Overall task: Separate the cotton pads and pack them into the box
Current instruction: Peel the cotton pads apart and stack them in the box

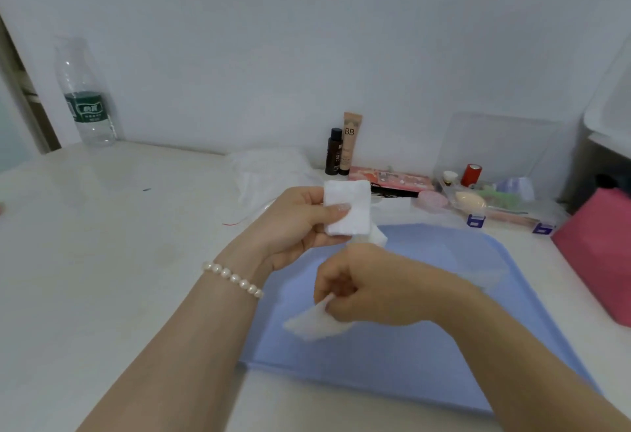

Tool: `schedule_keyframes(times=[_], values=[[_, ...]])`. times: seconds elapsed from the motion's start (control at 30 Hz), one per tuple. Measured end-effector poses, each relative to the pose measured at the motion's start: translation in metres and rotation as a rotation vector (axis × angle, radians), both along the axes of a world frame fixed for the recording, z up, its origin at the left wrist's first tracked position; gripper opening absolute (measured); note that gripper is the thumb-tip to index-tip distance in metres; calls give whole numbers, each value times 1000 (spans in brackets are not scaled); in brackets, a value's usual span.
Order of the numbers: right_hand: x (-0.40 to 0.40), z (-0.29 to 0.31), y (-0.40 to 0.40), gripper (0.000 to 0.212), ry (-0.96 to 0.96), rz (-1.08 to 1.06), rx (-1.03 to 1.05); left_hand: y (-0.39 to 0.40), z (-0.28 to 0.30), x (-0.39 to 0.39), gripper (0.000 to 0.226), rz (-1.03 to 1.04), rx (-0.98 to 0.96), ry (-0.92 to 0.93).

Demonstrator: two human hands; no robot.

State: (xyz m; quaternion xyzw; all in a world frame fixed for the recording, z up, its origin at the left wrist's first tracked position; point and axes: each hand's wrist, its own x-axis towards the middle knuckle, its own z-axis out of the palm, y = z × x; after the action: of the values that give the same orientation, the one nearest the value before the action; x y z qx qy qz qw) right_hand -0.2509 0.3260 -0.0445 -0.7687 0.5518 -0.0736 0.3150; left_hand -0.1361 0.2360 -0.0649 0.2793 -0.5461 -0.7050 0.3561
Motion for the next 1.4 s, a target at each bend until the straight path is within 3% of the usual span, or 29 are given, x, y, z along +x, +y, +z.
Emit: schedule_keyframes(times=[0.17, 0.4, 0.6, 0.77, 0.93, 1.17, 1.4], values=[[-34, 25, -6, 36, -412, -253, -332, 7, -3, -10, 19, -42, -31, -32], [-59, 31, -10, 46, -575, -381, -365, 12, -7, -19, 34, -92, 7, -82], [-55, 29, -12, 33, -663, -379, -425, 13, -7, -19, 32, -103, 21, -57], [-51, 21, -16, 30, -579, -365, -530, 14, -6, -19, 33, -149, 48, -21], [-52, 20, -17, 32, -484, -363, -601, 13, -6, -16, 51, -220, 46, 16], [-49, 14, -20, 37, -412, -372, -622, 13, -4, -11, 48, -238, -13, -90], [-46, 17, -15, 22, -298, -347, -655, 13, -1, -6, 40, -263, -22, -165]])
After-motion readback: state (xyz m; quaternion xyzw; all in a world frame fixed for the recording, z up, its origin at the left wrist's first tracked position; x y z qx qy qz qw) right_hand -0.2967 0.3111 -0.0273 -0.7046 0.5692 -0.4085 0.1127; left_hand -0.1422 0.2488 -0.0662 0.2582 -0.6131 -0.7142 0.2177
